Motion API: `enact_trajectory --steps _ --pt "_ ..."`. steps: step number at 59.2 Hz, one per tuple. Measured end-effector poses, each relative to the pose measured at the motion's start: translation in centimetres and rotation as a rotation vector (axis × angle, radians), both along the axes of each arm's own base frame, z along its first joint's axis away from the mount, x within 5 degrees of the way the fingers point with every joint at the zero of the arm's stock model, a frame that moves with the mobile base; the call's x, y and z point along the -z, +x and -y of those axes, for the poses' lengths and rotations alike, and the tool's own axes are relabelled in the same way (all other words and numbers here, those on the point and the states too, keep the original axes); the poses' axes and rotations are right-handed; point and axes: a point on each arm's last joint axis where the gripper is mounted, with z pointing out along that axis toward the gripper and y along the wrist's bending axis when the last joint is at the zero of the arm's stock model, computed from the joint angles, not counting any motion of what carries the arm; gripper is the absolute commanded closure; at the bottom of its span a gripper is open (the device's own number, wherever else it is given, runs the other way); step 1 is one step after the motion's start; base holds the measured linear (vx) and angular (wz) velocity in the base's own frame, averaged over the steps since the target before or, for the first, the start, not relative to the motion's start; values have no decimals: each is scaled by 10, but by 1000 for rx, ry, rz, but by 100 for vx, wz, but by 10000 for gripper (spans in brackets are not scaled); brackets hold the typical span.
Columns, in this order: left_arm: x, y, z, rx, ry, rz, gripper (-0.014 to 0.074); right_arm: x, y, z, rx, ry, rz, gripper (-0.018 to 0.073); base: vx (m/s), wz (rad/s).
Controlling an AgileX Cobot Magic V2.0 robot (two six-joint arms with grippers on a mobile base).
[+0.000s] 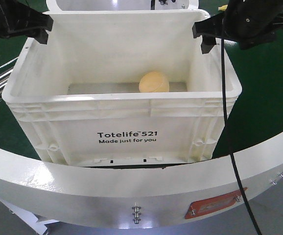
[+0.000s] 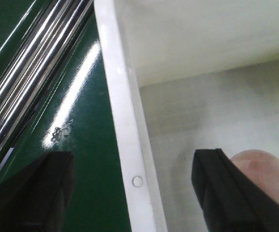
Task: Place moving items into box and shelve
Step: 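Lower both grippers onto the tote's side walls and close them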
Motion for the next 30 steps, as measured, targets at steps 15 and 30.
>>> enact_trajectory --steps 15,30 --pt "18 12 3 -17 19 -124 2 17 9 -5 2 -5 -73 -5 0 0" --pt "25 16 4 -30 17 -147 2 27 12 -9 2 17 -124 -5 0 0"
